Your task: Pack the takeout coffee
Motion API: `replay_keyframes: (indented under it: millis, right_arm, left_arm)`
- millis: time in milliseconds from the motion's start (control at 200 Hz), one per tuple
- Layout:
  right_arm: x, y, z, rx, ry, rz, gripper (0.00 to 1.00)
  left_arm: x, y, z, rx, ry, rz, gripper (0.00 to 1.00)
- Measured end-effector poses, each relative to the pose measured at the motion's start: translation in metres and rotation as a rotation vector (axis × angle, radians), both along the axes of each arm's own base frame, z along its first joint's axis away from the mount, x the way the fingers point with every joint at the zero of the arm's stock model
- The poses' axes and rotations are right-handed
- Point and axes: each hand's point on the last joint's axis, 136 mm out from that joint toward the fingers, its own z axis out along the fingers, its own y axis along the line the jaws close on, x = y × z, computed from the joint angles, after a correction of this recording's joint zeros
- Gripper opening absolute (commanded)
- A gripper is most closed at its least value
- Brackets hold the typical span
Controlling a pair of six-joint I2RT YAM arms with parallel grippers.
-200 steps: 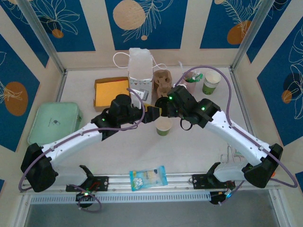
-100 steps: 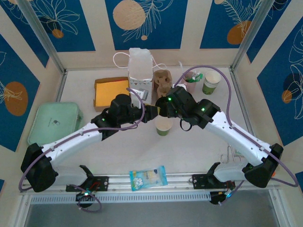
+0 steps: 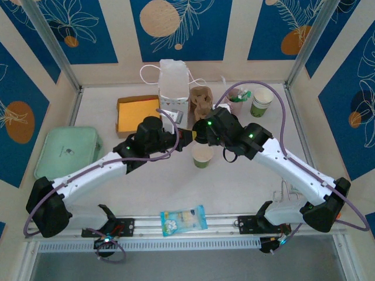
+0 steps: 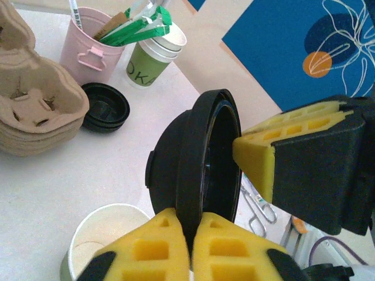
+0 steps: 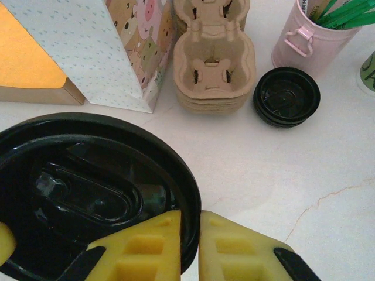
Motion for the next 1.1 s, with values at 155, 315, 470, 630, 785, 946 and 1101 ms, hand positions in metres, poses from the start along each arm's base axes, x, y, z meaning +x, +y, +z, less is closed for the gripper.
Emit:
replay_keyframes:
  millis: [155,315,470,630,785,946,1101]
  right_arm:
    - [-0.001,0.007,0.000,0.026,0.010,0.035,0.24]
    - [-0.003,0.018,0.007,0.100,0.018,0.077,0.38]
    - [-0.008,0.017,0.022,0.189,0.014,0.093,0.45]
    - [-0.013,0.004,0.044,0.294,-0.002,0.076,0.51]
    - [-0.014,-0.020,0.065,0.451,0.000,0.019,0.53]
    - [-0.011,-0.038,0.071,0.634,0.054,-0.024,0.53]
    - [-0.010,-0.035,0.072,0.803,0.142,-0.002,0.53]
  left_arm:
    - [-0.002,0.007,0.004,0.001,-0.031,0.014,0.00]
    - [-0.004,0.014,0.014,0.001,-0.082,0.026,0.00]
    - [-0.001,0.025,0.024,0.029,-0.158,0.067,0.00]
    - [0.005,0.042,0.026,0.106,-0.232,0.136,0.00]
    - [0.014,0.060,0.026,0.208,-0.312,0.220,0.00]
    - [0.017,0.070,0.026,0.365,-0.447,0.291,0.00]
    - [0.013,0.071,0.035,0.534,-0.661,0.354,0.00]
